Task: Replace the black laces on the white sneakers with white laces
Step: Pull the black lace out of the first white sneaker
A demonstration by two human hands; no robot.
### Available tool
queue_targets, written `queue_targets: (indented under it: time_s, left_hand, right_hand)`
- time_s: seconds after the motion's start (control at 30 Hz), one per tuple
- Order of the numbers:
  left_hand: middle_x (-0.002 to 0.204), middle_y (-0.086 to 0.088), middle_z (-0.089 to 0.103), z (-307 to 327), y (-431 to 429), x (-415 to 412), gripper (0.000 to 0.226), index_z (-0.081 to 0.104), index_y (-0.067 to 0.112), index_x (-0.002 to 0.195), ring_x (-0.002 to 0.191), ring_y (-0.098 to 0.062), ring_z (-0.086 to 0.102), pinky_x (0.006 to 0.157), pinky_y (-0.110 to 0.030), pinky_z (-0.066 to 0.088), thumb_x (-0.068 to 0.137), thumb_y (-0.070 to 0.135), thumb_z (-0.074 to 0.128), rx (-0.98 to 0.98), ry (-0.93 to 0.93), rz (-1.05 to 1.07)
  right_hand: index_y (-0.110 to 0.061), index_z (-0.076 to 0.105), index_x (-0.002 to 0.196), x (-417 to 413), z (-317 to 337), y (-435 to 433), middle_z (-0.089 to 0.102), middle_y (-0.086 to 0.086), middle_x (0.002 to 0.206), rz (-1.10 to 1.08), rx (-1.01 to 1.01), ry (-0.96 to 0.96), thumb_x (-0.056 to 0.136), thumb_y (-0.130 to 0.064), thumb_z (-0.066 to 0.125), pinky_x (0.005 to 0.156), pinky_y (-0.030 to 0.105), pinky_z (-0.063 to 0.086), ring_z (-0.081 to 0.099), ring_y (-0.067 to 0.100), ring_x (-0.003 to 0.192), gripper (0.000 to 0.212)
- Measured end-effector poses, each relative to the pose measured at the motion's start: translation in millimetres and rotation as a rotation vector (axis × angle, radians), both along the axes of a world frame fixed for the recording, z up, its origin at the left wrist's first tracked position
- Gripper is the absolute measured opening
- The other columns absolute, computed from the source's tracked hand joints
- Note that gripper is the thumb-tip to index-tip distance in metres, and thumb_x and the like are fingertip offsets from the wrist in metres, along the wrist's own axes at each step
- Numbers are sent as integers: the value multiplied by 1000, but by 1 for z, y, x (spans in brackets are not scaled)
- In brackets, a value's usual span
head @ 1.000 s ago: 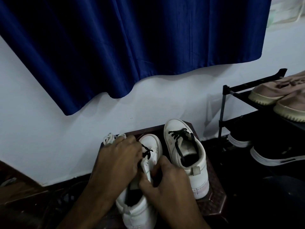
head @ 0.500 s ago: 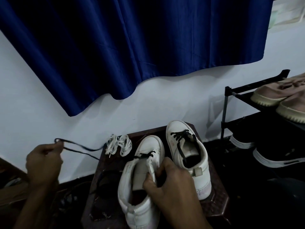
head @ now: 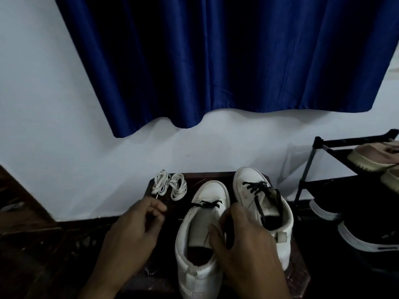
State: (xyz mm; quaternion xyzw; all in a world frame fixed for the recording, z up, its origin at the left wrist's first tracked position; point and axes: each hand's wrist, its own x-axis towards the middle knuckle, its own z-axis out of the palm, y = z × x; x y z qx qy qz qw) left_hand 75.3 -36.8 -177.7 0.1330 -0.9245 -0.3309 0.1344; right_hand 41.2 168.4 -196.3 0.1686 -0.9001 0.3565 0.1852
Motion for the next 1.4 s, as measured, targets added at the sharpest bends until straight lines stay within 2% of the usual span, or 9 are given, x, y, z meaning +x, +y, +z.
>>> queue_targets:
  time_s: [0.17, 0.27, 0.37, 0.57, 0.77, 1.07, 1.23, 1.33, 1.4]
  left_hand:
    - [91, 22, 66, -8, 30, 12, 53, 61, 41, 97, 83, -1, 64, 79, -36, 53, 66, 83, 50, 250, 52, -38]
    - [97, 36, 58, -14, 40, 15, 35, 57, 40, 95, 86, 10, 58, 73, -17, 46, 75, 68, 62, 256, 36, -13]
    - [93, 24, 63, -20, 42, 13, 19, 57, 37, 93, 85, 4, 61, 72, -20, 47, 80, 45, 69, 316, 49, -20]
    - [100, 21, 59, -28, 38, 7, 21, 55, 39, 100, 93, 8, 56, 74, -18, 43, 83, 36, 67, 395, 46, -72]
    - [100, 25, 58, -35, 50, 3, 28, 56, 43, 96, 94, 9, 55, 73, -17, 40, 69, 49, 57, 563, 107, -35]
    - [106, 26, 56, -38, 55, 7, 35, 53, 47, 99, 100, 5, 53, 77, -18, 39, 66, 58, 53, 582, 140, 30]
    - [103, 24, 57, -34, 51, 9, 22, 52, 49, 96, 95, 9, 53, 70, -13, 36, 76, 48, 61, 569, 83, 8]
    - [104, 29, 53, -27, 49, 6, 30, 49, 54, 97, 97, 12, 51, 70, -12, 37, 68, 58, 56, 490, 59, -28]
    - [104, 25, 54, -22, 48, 1, 26, 52, 48, 98, 95, 11, 52, 73, -13, 39, 77, 59, 63, 426, 47, -46]
  right_hand:
    - [-26, 62, 103, -26, 32, -8, 53, -6, 102, 91, 199, -30, 90, -46, 56, 78, 37, 50, 54, 17, 100, 24]
    - [-23, 67, 101, -49, 48, -21, 57, -1, 105, 159, 453, -121, 89, -46, 56, 82, 35, 49, 54, 21, 105, 28]
    - [-21, 71, 95, -58, 61, -30, 64, 1, 103, 238, 604, -175, 88, -37, 59, 72, 29, 46, 61, 21, 99, 22]
    - [-18, 67, 86, -73, 82, -17, 65, -4, 82, 315, 150, -471, 92, -33, 55, 77, 36, 49, 59, 11, 76, 20]
    - [-22, 60, 104, -71, 77, -22, 72, -6, 91, 535, 470, -454, 85, -23, 71, 68, 15, 48, 60, -3, 73, 22]
    - [-17, 61, 111, -107, 100, -2, 63, 0, 77, 167, -423, -613, 93, -16, 62, 51, 24, 39, 50, 10, 64, 18]
    - [-24, 59, 97, -118, 71, 7, 69, 0, 87, -33, 316, -260, 93, -22, 56, 58, 27, 52, 64, 15, 67, 5]
    - [-20, 55, 110, -107, 60, 10, 61, 3, 110, -142, 757, -80, 93, -24, 53, 71, 36, 54, 58, 22, 98, 18]
    - [-20, 56, 115, -99, 62, 5, 51, 0, 120, -88, 752, 72, 94, -25, 55, 72, 31, 49, 47, 20, 109, 21]
